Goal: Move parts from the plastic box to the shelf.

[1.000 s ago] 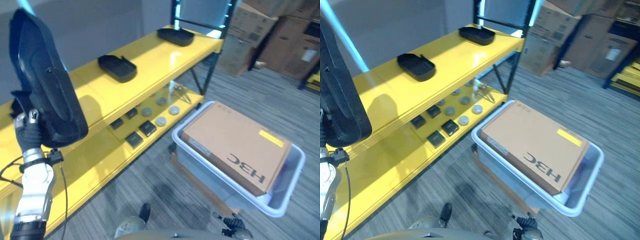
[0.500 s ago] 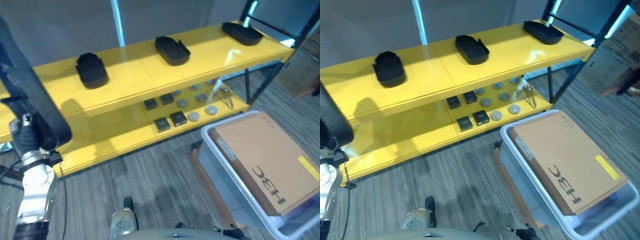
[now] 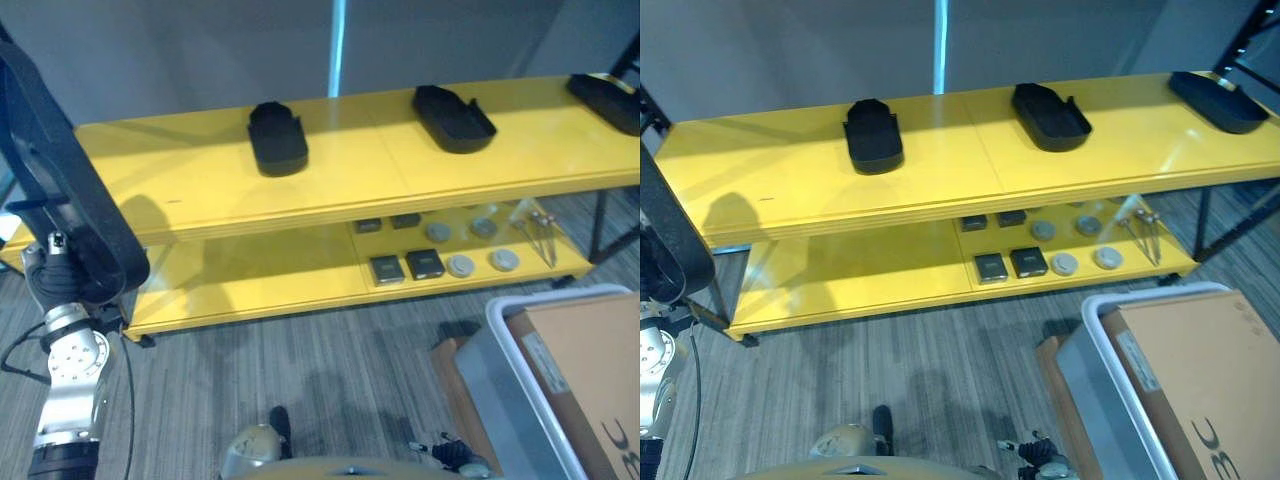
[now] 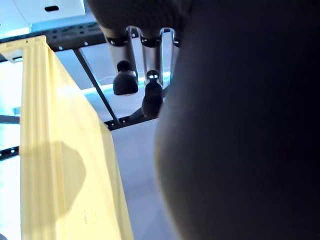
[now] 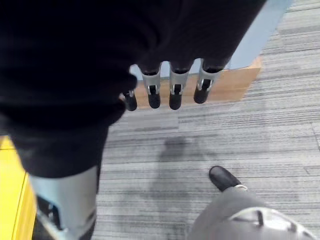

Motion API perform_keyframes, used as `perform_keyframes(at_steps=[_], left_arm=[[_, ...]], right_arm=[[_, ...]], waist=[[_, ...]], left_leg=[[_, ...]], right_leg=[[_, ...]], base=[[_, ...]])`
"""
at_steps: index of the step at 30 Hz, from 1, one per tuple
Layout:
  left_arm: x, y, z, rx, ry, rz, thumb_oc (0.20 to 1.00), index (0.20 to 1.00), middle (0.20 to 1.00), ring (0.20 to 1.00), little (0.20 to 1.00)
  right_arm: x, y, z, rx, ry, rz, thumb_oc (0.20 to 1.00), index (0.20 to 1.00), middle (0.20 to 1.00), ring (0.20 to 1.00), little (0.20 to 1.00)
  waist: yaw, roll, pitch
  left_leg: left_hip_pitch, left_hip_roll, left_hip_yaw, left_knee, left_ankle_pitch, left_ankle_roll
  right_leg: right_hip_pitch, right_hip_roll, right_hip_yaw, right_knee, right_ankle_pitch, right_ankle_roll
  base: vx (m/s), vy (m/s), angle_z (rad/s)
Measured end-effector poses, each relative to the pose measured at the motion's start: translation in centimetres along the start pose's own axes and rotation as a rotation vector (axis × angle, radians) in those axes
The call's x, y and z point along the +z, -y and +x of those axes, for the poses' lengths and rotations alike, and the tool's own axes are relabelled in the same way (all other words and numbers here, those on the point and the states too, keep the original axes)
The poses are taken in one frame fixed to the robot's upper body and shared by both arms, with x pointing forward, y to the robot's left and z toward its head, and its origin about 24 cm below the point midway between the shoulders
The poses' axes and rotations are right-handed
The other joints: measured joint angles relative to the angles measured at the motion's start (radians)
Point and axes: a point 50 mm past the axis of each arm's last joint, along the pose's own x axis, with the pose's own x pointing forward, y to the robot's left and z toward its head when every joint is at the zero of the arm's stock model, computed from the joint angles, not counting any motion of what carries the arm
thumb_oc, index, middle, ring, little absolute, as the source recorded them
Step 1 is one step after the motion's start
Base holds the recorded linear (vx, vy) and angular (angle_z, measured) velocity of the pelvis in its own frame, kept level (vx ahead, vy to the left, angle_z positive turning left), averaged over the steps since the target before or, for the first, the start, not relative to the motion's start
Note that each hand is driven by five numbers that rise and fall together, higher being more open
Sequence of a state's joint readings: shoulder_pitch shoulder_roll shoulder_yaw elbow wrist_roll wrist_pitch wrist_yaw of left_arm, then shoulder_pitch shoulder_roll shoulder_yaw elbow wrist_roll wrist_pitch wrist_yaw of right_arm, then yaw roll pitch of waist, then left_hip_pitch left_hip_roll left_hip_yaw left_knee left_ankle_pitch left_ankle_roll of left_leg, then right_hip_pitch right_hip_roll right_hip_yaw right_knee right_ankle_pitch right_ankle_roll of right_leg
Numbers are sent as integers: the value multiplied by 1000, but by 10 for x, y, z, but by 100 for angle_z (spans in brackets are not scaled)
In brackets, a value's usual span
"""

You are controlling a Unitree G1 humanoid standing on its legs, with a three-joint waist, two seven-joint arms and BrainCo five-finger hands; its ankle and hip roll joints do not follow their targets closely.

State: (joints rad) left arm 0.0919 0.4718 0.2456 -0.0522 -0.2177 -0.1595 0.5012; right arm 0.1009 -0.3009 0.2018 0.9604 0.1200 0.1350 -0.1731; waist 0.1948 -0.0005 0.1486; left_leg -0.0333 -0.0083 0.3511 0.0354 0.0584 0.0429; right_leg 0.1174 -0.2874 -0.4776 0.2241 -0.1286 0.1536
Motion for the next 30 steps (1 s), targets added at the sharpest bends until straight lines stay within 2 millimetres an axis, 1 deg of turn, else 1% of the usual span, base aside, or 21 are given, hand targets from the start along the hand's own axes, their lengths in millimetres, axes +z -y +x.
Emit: perform_keyframes(at_steps=[2, 3, 4, 5, 6, 7, 8, 10, 12, 13, 14, 15, 16, 18, 21, 22, 23, 24, 25, 28, 30], left_arm=[[-1, 2, 0, -10, -3, 0, 200, 200, 200, 200, 200], [1, 6, 4, -18, 8, -10, 200, 200, 200, 200, 200], [3, 8, 5, -19, 16, -14, 200, 200, 200, 200, 200], [2, 10, 5, -26, 15, -13, 200, 200, 200, 200, 200], [3, 10, 6, -30, 20, -10, 200, 200, 200, 200, 200], [7, 14, 9, -40, 33, -7, 200, 200, 200, 200, 200], [10, 18, 11, -50, 46, -7, 200, 200, 200, 200, 200], [17, 27, 16, -77, 75, -13, 200, 200, 200, 200, 200], [16, 28, 15, -72, 68, -12, 200, 200, 200, 200, 200], [15, 29, 15, -63, 62, -13, 200, 200, 200, 200, 200], [18, 29, 20, -49, 73, -9, 200, 200, 200, 200, 200], [23, 29, 24, -40, 89, -16, 200, 200, 200, 200, 200], [21, 30, 24, -24, 73, -29, 200, 200, 200, 200, 200], [16, 36, 15, -49, 39, -49, 200, 200, 200, 200, 200], [15, 36, 12, -78, 24, -33, 200, 200, 200, 200, 200], [12, 29, 12, -73, 9, -4, 200, 200, 200, 200, 200], [12, 29, 12, -73, 9, -4, 200, 200, 200, 200, 200], [9, 28, 10, -76, -3, 5, 200, 200, 200, 200, 200], [6, 27, 7, -80, -17, 12, 200, 200, 200, 200, 200], [2, 26, 3, -90, -37, 8, 200, 200, 200, 200, 200], [4, 28, 3, -109, -35, -4, 200, 200, 200, 200, 200]], right_arm=[[1, 1, 0, -3, 1, 6, 1000, 1000, 1000, 1000, 1000], [-5, 1, -1, -4, -14, 8, 1000, 1000, 1000, 1000, 1000], [-6, 2, -1, -4, -18, 10, 1000, 1000, 1000, 1000, 1000], [-7, 3, -1, -8, -20, 29, 1000, 1000, 1000, 1000, 1000], [-3, 6, 0, -11, -10, 46, 1000, 1000, 1000, 1000, 1000], [1, 8, 1, -7, 9, 69, 1000, 1000, 1000, 1000, 1000], [5, 8, 1, -3, 24, 81, 1000, 1000, 1000, 1000, 1000], [15, 10, 2, 2, 51, 99, 1000, 1000, 1000, 1000, 1000], [15, 13, 2, 3, 63, 101, 1000, 1000, 1000, 1000, 1000], [15, 14, 3, 7, 70, 98, 1000, 1000, 1000, 1000, 1000], [13, 8, 2, 31, 70, 101, 1000, 1000, 1000, 1000, 1000], [10, 9, 1, 29, 71, 104, 1000, 1000, 1000, 1000, 1000], [6, 9, 0, 27, 61, 111, 1000, 1000, 1000, 1000, 1000], [-10, 6, -2, 29, 10, 128, 1000, 1000, 1000, 1000, 1000], [-29, 2, -6, 35, -54, 139, 1000, 1000, 1000, 1000, 1000], [-27, 6, -5, 23, -47, 153, 1000, 1000, 1000, 1000, 1000], [-27, 6, -5, 23, -47, 153, 1000, 1000, 1000, 1000, 1000], [-12, 10, -2, 16, -3, 158, 1000, 1000, 1000, 1000, 1000], [-5, 13, -1, 12, 18, 176, 1000, 1000, 1000, 1000, 1000], [10, 15, 0, 12, 71, 194, 1000, 1000, 1000, 1000, 1000], [10, 15, 0, 10, 74, 196, 1000, 1000, 1000, 1000, 1000]], waist=[[-13, 6, 7], [-32, 4, 14], [-45, 6, 24], [-58, 9, 31], [-69, 19, 43], [-86, 21, 56], [-92, 27, 61], [-111, 38, 77], [-126, 38, 81], [-143, 41, 83], [-174, -19, 93], [-186, -32, 104], [-201, -47, 117], [-212, -52, 108], [-200, -57, 102], [-184, -61, 98], [-184, -61, 98], [-169, -67, 85], [-167, -55, 76], [-165, -40, 55], [-168, -38, 40]], left_leg=[[-6, -14, -4, 20, -25, 20], [-8, -40, -21, 42, -46, 46], [-9, -52, -37, 52, -63, 60], [1, -68, -51, 49, -70, 73], [5, -75, -57, 47, -67, 93], [2, -82, -87, 41, -62, 103], [-1, -83, -106, 32, -60, 107], [-1, -81, -128, 8, -34, 93], [15, -91, -137, -9, -44, 76], [20, -85, -128, -17, -81, 31], [-2, -87, -48, 111, -172, 29], [-12, -47, -79, 228, -221, 72], [-4, -92, -113, 248, -245, 80], [14, -87, -162, 221, -233, 70], [94, -97, -223, 110, -169, 55], [142, -100, -236, 67, -159, 47], [142, -100, -236, 67, -159, 47], [173, -103, -237, 47, -159, 39], [179, -95, -234, 48, -159, 24], [197, -78, -212, 50, -135, -18], [207, -66, -205, 52, -133, -24]], right_leg=[[-38, -43, 9, 132, 2, 3], [-97, -104, 51, 291, 13, 3], [-132, -135, 94, 379, 34, 1], [-162, -148, 138, 438, 88, 7], [-218, -150, 203, 508, 166, 15], [-289, -136, 271, 599, 160, 45], [-327, -104, 301, 629, 106, 62], [-386, -29, 267, 570, 23, 44], [-403, 24, 247, 452, 14, 34], [-381, 77, 246, 285, 28, 26], [-386, 62, 293, 134, 49, 47], [-385, 65, 324, 97, 60, 79], [-383, 36, 349, 53, 79, 78], [-375, 69, 324, -8, 143, 48], [-329, 102, 297, -33, 182, 29], [-277, 126, 270, -43, 195, 5], [-277, 126, 270, -43, 195, 5], [-231, 140, 241, -80, 210, -50], [-207, 154, 238, -107, 222, -80], [-164, 170, 235, -137, 217, -96], [-151, 182, 235, -135, 192, -109]], base=[[138, 306, 35], [147, 286, 57], [135, 243, 56], [91, 132, 34], [24, 50, 29], [-9, 7, 32], [-11, -23, 36], [153, -88, 46], [188, -148, 33], [264, -213, 55], [307, -259, 73], [264, -208, 78], [224, -187, 61], [223, -175, 74], [201, -183, 80], [196, -211, 38], [195, -208, 30], [143, -157, 11], [120, -139, 9], [137, -171, 1], [95, -154, -2]])
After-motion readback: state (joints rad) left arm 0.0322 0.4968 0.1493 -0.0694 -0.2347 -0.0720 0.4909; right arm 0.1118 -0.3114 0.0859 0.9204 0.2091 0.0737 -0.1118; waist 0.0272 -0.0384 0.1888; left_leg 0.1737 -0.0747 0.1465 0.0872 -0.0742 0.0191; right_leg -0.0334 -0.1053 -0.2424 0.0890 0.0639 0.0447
